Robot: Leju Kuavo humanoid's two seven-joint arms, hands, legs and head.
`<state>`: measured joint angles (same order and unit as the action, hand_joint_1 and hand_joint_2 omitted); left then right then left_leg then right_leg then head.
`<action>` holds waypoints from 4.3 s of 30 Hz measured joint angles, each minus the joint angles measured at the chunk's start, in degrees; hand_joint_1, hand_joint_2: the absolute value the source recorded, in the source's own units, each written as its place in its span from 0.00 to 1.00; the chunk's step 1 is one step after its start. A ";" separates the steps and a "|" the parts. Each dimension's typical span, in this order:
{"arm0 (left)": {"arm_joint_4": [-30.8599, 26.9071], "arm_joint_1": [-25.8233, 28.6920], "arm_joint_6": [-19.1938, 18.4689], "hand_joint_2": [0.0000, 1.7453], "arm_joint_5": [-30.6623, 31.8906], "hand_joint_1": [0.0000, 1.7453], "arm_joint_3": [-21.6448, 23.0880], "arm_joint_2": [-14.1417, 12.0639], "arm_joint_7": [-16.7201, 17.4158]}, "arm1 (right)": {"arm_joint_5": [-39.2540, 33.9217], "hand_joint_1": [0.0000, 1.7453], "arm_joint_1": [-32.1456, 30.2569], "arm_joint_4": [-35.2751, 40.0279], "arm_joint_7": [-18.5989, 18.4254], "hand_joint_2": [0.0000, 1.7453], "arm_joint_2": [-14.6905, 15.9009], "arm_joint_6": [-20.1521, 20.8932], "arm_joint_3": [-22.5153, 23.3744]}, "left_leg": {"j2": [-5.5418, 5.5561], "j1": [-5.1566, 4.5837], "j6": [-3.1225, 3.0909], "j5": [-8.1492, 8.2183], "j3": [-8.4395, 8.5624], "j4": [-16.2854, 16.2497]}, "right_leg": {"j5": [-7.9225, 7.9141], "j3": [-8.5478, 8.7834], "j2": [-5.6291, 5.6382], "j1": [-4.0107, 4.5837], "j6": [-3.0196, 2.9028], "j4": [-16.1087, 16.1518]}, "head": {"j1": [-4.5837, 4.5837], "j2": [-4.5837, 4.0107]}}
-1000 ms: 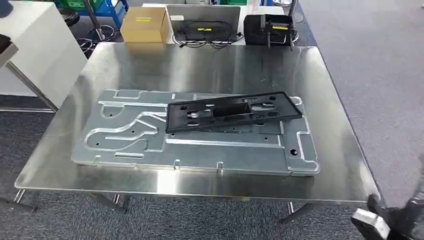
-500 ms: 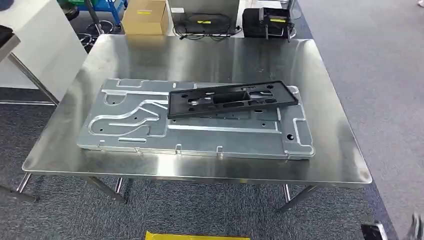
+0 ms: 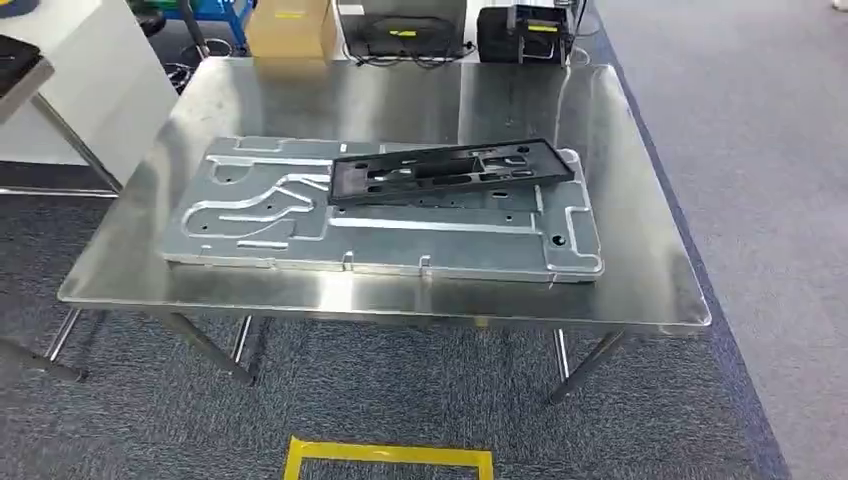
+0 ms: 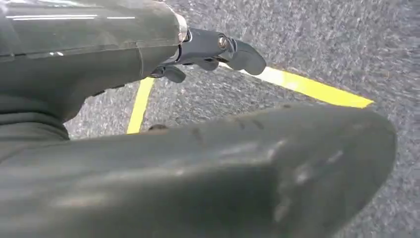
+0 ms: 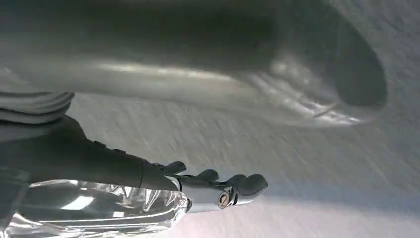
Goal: Take the parts from the cabinet and place them on the table.
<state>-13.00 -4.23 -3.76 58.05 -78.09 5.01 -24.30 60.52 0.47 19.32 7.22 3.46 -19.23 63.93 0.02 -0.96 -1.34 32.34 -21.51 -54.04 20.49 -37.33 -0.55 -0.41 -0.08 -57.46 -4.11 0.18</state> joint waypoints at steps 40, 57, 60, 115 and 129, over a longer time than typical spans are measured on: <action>0.13 -0.51 -0.42 0.00 2.84 0.00 0.33 0.63 -0.53 | 1.14 0.00 2.19 -6.10 -4.10 0.00 -5.64 22.09 2.45 | -0.41 1.01 -1.02 -6.85 -9.82 -1.66 | 9.62 -1.02 0.91 -0.99 2.71 -18.32 | 0.02 0.00; 0.15 -0.44 -0.46 0.00 3.13 0.00 0.81 0.85 -0.68 | 0.30 0.00 2.02 -6.19 -2.81 0.00 -5.79 22.15 3.04 | 0.17 1.54 1.94 -3.72 -10.70 -15.57 | 4.53 3.18 0.60 -0.07 -0.80 0.35 | -0.02 0.00; 0.13 -0.50 -0.48 0.00 3.58 0.00 1.16 0.59 -0.83 | -1.09 0.00 2.49 -6.23 -2.28 0.00 -6.41 22.15 4.07 | 2.79 1.24 0.33 -0.04 -0.20 -0.16 | 2.83 1.61 1.34 0.17 -0.15 -0.23 | 0.00 0.00; 0.26 -1.07 1.84 0.00 5.40 0.00 2.71 0.48 1.99 | 0.04 0.00 2.65 -6.47 -2.00 0.00 -6.80 23.38 6.28 | -0.60 1.31 2.76 2.46 -18.55 -20.92 | 8.06 8.83 0.08 -0.24 -1.54 1.71 | 0.00 0.00; 0.26 -1.19 1.99 0.00 5.75 0.00 2.99 0.15 2.45 | -0.07 0.00 2.78 -6.49 -1.19 0.00 -6.91 23.44 6.71 | -0.76 1.16 -0.81 -4.87 -7.81 -1.77 | 15.60 -0.18 0.43 -0.44 1.96 -14.66 | 0.02 0.00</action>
<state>-12.74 -5.41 -1.77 63.80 -75.10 5.16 -21.86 60.46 3.25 12.83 6.03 -3.45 4.22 70.64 -0.73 0.21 -2.14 27.46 -29.32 -55.81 36.10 -37.51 -0.12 -0.85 1.88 -72.13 -4.09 0.17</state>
